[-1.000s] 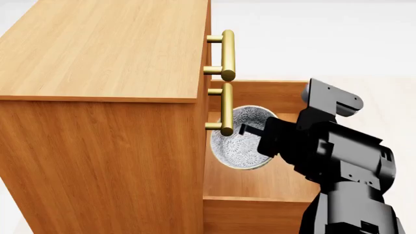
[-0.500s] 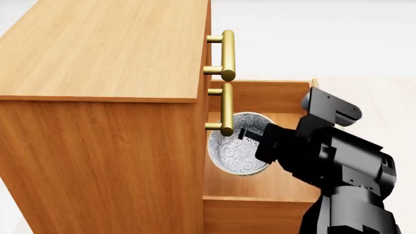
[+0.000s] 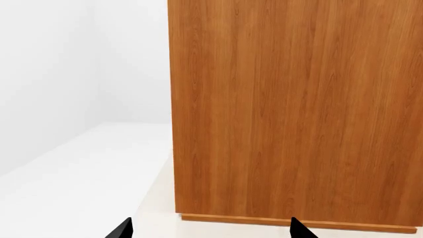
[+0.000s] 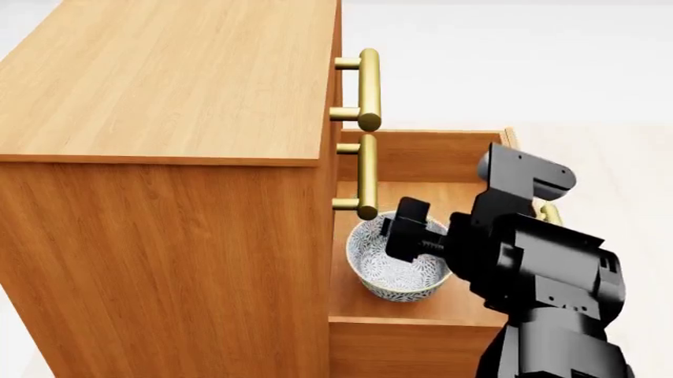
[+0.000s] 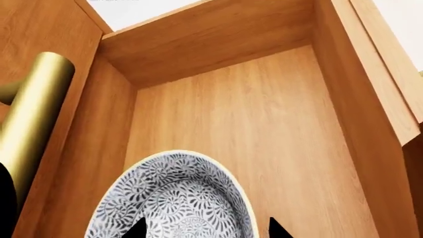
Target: Put the bowl in the bottom drawer of the cabinet and close it.
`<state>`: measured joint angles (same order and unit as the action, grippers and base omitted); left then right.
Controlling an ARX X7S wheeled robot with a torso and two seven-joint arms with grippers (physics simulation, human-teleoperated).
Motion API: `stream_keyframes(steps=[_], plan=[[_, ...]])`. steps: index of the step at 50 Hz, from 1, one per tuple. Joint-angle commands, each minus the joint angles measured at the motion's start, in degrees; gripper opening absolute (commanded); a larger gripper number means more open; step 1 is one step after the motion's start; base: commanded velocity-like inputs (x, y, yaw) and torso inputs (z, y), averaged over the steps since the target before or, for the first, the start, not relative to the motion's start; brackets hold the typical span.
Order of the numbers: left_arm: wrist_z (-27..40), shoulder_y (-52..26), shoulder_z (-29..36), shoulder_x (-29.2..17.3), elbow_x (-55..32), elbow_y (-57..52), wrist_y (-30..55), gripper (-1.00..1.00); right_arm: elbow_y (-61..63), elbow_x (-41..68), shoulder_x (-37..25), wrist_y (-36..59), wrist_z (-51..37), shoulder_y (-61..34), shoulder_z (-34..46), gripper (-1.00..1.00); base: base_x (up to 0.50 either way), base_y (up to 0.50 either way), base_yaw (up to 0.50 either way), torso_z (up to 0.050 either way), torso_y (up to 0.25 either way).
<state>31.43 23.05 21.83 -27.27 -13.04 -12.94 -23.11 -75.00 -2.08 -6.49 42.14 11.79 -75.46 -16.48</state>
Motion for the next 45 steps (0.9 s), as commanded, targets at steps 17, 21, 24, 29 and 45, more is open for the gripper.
stream_keyframes(steps=[17,21,24,29,45], plan=[[0.31,0.15,0.15,-0.37,-0.15,-0.54,0.17,1.0,0.13,1.3,-0.79,-1.96,2.17,-3.78,4.73,1.0,0.0,0.0,0.0,0.0,0.0],[0.25,0.01,0.2,-0.31,-0.19,-0.21,0.0,1.0,0.26,1.38,-1.04,-2.04,2.43,-4.76,4.85,1.0,0.0,0.0,0.0,0.0,0.0],[0.28,0.01,0.24,-0.29,-0.09,-0.09,-0.11,1.0,1.01,1.61,-1.39,-1.46,2.5,-5.67,4.67,1.0,0.0,0.0,0.0,0.0,0.0],[0.39,0.0,0.29,-0.32,0.04,-0.21,0.01,1.0,12.69,1.8,-1.22,5.63,3.05,-3.19,4.67,1.0,0.0,0.0,0.0,0.0,0.0],[0.65,0.15,0.37,-0.55,-0.04,-0.72,0.2,1.0,36.0,1.73,-1.95,18.77,3.63,1.11,5.65,1.0,0.0,0.0,0.0,0.0,0.0]])
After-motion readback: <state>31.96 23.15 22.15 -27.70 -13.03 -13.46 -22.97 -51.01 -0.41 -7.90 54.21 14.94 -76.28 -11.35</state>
